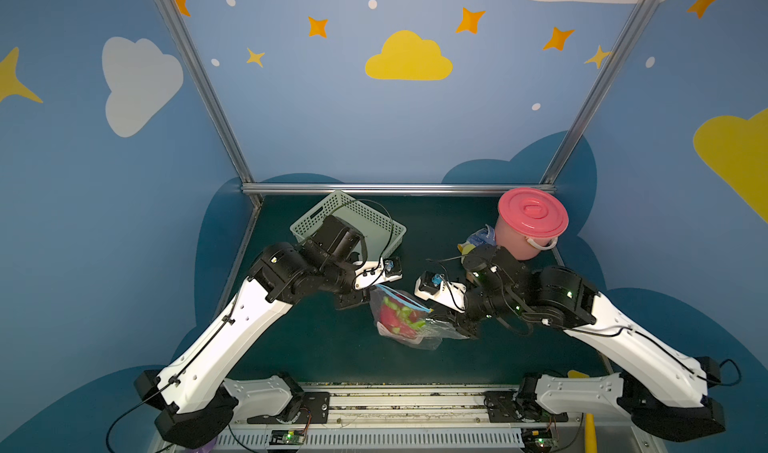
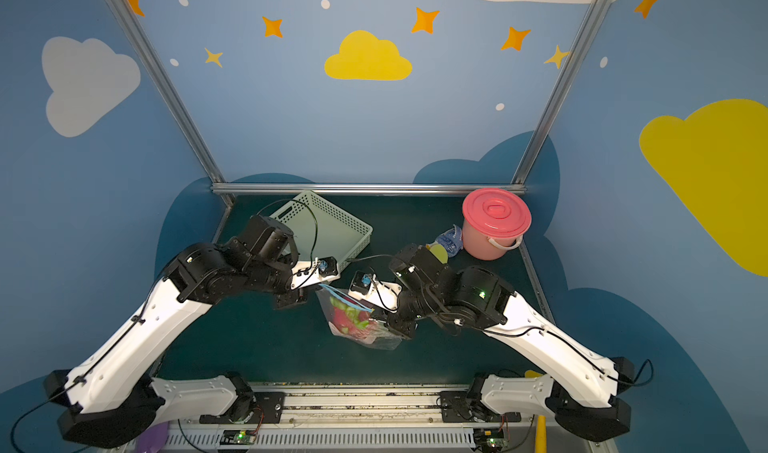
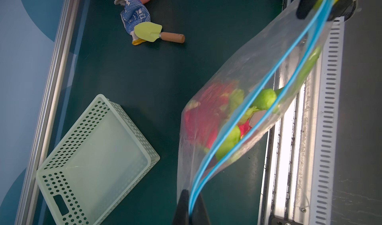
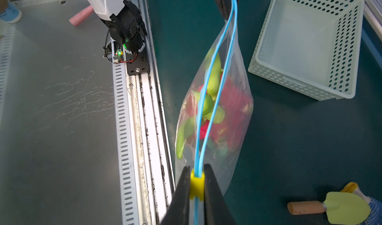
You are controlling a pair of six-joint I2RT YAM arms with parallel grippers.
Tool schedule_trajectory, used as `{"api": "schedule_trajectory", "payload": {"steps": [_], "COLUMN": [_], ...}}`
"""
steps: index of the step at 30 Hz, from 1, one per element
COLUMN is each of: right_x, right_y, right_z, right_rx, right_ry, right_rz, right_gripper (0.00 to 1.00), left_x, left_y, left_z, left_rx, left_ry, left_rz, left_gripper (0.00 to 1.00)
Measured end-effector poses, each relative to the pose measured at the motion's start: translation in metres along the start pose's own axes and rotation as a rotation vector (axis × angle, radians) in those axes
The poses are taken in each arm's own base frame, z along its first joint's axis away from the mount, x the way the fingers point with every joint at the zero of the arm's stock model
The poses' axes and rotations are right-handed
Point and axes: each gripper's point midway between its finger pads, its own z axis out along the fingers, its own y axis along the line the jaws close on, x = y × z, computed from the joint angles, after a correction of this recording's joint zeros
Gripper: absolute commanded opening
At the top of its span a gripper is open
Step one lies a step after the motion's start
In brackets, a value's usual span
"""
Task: Open the zip-top bag and take out the dragon fruit
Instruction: Unzip the zipper on the zipper food storage bag.
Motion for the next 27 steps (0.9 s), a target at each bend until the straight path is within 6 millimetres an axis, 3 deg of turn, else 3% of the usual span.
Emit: {"api": "schedule_trajectory", "payload": {"steps": [7,17,27], "right_x": [0.0,-0.002,0.011], "right_y": [-0.002,-0.003,-0.006], "right_z": [0.0,-0.005,-0.021], "right_rx": [0.005,0.017,0.058], "right_ry": [-0.001,-0.025,-0.064], "right_rz": [0.005,0.016,0.06], "right_gripper": [0.02,0.03,0.03], "left_x": [0.001,0.0,0.001], "left_y": [0.002,0.005,0.012], "left_z": [0.0,0.001,0.0], "left_rx": [-0.013,-0.023,-0.05], "left_ry": [0.005,0.007,0.009], "left_rz": [0.003,0.003,-0.004], "left_gripper": [0.03,0.03,0.03]}}
